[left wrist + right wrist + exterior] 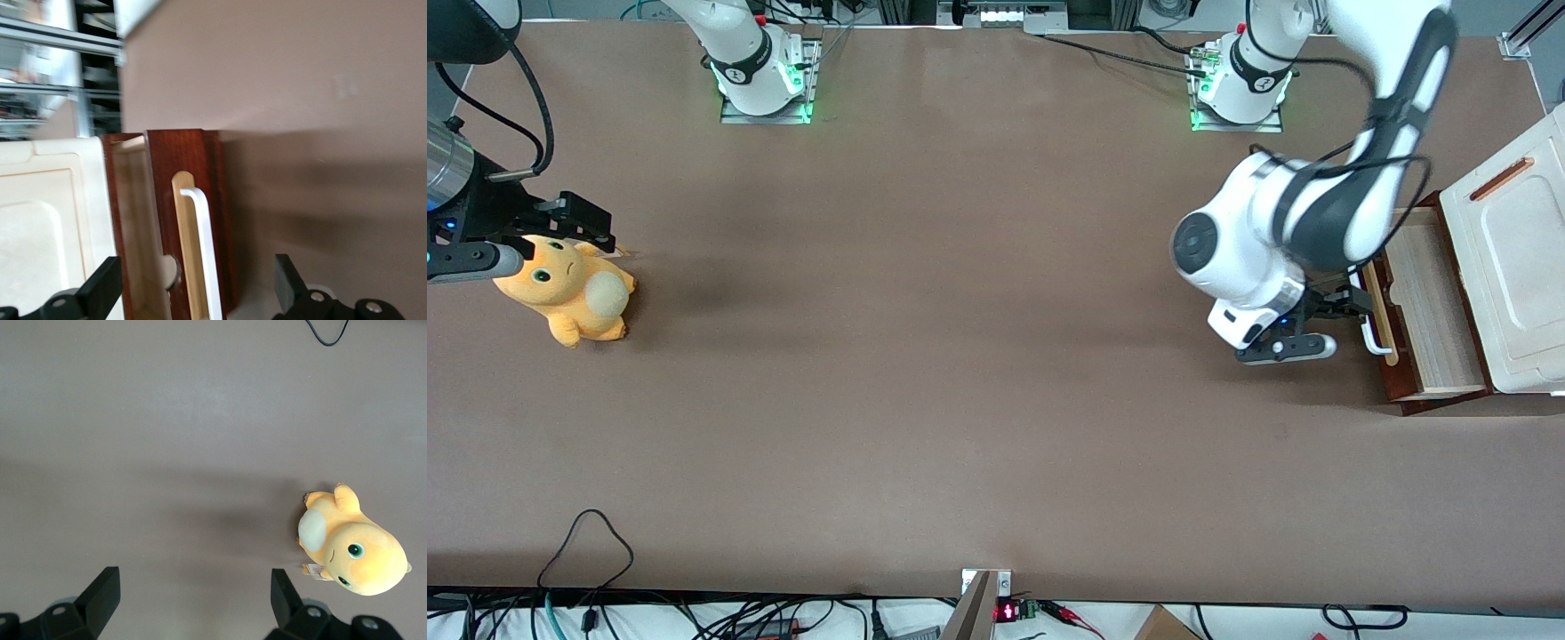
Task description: Open lower drawer with left arm only
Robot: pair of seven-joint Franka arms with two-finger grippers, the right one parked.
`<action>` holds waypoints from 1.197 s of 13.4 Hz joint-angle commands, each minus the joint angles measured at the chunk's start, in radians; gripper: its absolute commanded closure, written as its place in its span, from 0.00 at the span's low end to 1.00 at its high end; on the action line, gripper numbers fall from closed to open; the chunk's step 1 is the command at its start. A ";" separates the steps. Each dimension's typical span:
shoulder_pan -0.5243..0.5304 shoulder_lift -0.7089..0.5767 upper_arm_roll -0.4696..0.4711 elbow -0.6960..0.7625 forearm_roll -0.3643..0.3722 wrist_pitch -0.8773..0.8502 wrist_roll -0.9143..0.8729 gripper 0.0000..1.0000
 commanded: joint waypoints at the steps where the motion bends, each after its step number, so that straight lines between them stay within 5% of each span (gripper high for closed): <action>1: -0.003 -0.130 0.105 -0.003 -0.288 0.094 0.206 0.00; 5: -0.001 -0.249 0.209 -0.001 -0.603 0.094 0.397 0.00; 8: -0.001 -0.318 0.293 -0.003 -0.747 0.081 0.489 0.00; 16: -0.003 -0.376 0.348 0.022 -0.838 -0.007 0.614 0.00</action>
